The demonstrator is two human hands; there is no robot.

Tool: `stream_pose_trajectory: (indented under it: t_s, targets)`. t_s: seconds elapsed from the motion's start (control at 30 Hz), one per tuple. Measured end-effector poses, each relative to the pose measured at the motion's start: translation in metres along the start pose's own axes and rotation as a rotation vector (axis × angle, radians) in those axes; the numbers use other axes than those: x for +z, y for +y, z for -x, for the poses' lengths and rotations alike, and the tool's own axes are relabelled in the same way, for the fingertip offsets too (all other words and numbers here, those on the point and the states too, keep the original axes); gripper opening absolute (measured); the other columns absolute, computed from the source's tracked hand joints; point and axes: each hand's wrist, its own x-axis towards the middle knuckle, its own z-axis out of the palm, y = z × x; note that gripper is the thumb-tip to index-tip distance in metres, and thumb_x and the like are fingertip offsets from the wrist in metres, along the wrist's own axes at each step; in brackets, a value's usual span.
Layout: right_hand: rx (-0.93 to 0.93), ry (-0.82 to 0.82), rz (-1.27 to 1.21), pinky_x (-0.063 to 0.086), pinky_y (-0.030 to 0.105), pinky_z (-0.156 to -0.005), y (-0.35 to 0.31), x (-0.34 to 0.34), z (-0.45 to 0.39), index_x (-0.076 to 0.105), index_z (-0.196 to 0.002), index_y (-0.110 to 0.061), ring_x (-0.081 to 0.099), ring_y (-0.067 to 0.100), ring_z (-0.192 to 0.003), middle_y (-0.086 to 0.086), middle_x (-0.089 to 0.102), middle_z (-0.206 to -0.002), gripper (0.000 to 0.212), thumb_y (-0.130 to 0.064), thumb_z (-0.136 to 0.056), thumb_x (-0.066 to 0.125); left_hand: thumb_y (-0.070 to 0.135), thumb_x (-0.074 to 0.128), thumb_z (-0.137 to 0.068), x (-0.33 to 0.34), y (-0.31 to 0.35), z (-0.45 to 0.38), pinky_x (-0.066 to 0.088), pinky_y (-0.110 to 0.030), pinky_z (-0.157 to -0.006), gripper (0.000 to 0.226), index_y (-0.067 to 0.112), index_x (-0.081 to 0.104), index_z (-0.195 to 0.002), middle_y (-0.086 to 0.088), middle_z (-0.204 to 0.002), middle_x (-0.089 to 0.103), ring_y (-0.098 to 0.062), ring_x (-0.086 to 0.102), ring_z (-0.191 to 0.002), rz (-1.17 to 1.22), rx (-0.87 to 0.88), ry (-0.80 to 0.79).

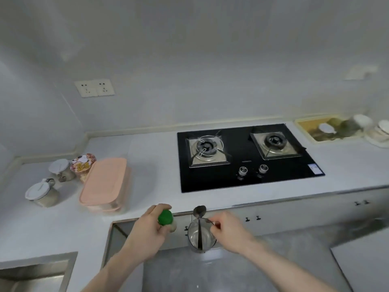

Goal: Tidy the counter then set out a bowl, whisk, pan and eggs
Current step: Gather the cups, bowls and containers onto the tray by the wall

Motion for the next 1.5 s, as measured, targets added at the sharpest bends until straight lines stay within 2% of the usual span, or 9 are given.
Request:
stream_pose_trajectory:
  t_s: [0.07,0.2,0.57,0.77,0.87,1.03,1.2,1.33,1.5]
  targets:
    - [0.022,0.027,-0.003,0.046,0.04,-0.06,0.038,-0.031,0.021,0.056,-0.067,-0.027,0.044,0.019,-0.056,-0.001,0.046,-0.054,0.022,-0.03,-0.086,0.045,0.02,0.07,-0.087,0.03,0.04,-0.015,0.042,-0.016,-0.074,0.043,0.035,0.056,-0.124,0.012,-0.111,0.056,-0.01,0.061,-0.082,-0.004,0.019,-0.013]
    - [0.098,0.066,-0.02,0.053,0.039,-0.066,0.118,-0.093,0.06,0.069,-0.084,-0.021,0.061,0.023,-0.065,0.0,0.061,-0.063,0.024,-0.031,-0.088,0.048,0.02,0.071,-0.088,0.093,0.122,-0.041,0.043,-0.016,-0.07,0.043,0.038,0.055,-0.124,0.01,-0.109,0.058,-0.007,0.062,-0.077,0.022,0.063,-0.028]
    - [0.309,0.289,-0.044,0.046,0.035,-0.064,0.303,-0.231,0.153,0.068,-0.087,-0.012,0.056,0.024,-0.067,0.003,0.057,-0.063,0.022,-0.025,-0.087,0.05,0.019,0.071,-0.091,0.224,0.339,-0.091,0.046,-0.017,-0.075,0.042,0.04,0.054,-0.124,0.02,-0.107,0.056,-0.001,0.06,-0.079,0.019,0.316,-0.146]
    - [0.404,0.367,-0.043,0.045,0.036,-0.063,0.362,-0.283,0.175,0.064,-0.074,-0.013,0.048,0.022,-0.059,0.007,0.059,-0.064,0.02,-0.021,-0.088,0.052,0.021,0.071,-0.09,0.266,0.408,-0.134,0.048,-0.021,-0.076,0.043,0.041,0.055,-0.123,0.02,-0.108,0.058,0.0,0.06,-0.083,-0.033,0.43,-0.203]
    - [0.441,0.396,-0.037,0.045,0.036,-0.064,0.396,-0.311,0.18,0.048,-0.059,-0.021,0.042,0.018,-0.053,0.002,0.048,-0.054,0.028,-0.02,-0.087,0.051,0.021,0.071,-0.09,0.296,0.446,-0.163,0.043,-0.016,-0.071,0.042,0.04,0.054,-0.124,0.018,-0.105,0.058,0.002,0.058,-0.085,-0.036,0.479,-0.231]
    - [0.49,0.4,-0.031,0.042,0.034,-0.064,0.451,-0.355,0.171,0.064,-0.071,-0.026,0.042,0.02,-0.055,0.001,0.043,-0.052,0.022,-0.022,-0.087,0.05,0.022,0.072,-0.089,0.343,0.493,-0.22,0.043,-0.016,-0.072,0.042,0.041,0.055,-0.122,0.015,-0.104,0.06,-0.002,0.06,-0.081,-0.024,0.495,-0.268]
    - [0.545,0.443,-0.06,0.046,0.033,-0.065,0.513,-0.406,0.151,0.073,-0.091,-0.018,0.058,0.026,-0.069,0.003,0.061,-0.064,0.024,-0.024,-0.087,0.05,0.018,0.073,-0.088,0.384,0.546,-0.281,0.041,-0.01,-0.068,0.043,0.037,0.057,-0.122,0.016,-0.104,0.06,0.003,0.06,-0.082,-0.02,0.511,-0.292]
    - [0.561,0.473,-0.076,0.04,0.03,-0.059,0.554,-0.439,0.129,0.072,-0.079,-0.023,0.049,0.021,-0.06,-0.002,0.05,-0.054,0.023,-0.024,-0.09,0.052,0.017,0.073,-0.087,0.41,0.574,-0.324,0.039,-0.009,-0.067,0.043,0.038,0.057,-0.121,0.009,-0.104,0.063,-0.002,0.061,-0.078,-0.04,0.495,-0.294]
    - [0.593,0.454,-0.144,0.038,0.03,-0.053,0.603,-0.464,0.103,0.068,-0.08,-0.014,0.039,0.018,-0.055,0.001,0.05,-0.057,0.022,-0.023,-0.081,0.049,0.018,0.072,-0.089,0.434,0.599,-0.362,0.046,-0.022,-0.068,0.04,0.039,0.057,-0.119,0.004,-0.1,0.065,-0.008,0.061,-0.071,-0.026,0.438,-0.311]
